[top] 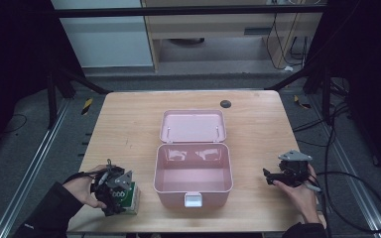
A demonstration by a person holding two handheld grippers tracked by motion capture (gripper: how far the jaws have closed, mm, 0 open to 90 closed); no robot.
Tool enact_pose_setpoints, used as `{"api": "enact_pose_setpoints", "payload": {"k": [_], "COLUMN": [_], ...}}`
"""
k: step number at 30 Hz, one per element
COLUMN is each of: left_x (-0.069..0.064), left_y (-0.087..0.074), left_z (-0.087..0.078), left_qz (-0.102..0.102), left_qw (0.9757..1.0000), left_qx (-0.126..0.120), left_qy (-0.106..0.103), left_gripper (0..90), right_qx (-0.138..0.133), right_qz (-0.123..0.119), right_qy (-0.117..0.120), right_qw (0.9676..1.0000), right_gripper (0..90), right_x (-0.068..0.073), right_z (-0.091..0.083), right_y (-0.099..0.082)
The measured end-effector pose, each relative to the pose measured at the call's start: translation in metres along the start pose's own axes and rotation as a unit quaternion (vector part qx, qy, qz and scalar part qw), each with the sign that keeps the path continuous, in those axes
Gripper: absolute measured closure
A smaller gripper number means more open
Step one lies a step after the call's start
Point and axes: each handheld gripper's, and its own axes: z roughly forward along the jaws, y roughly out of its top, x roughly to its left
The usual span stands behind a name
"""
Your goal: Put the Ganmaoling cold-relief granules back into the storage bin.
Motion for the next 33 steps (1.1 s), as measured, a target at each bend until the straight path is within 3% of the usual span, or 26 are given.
{"api": "enact_pose_setpoints", "payload": {"k": [27, 33], "left_x": [0.007, 0.005], "left_y": [0.001, -0.001], "left_z": [0.004, -0.014], "left_qz": [0.008, 0.003], "left_qw": [0.9996, 0.9998], "left_qx": [0.008, -0.008], "left_qy": [-0.027, -0.018], "left_gripper": [14.5, 14.8], "right_qx": [0.002, 0.003], "right_qz": [0.0, -0.002], "right_qy": [0.005, 0.006], "right_qw": [1.0, 1.0], "right_gripper": [5.4, 5.4], "right_x": [0.0, 0.0], "right_z": [0.001, 0.001], "right_y": [0.0, 0.0]}}
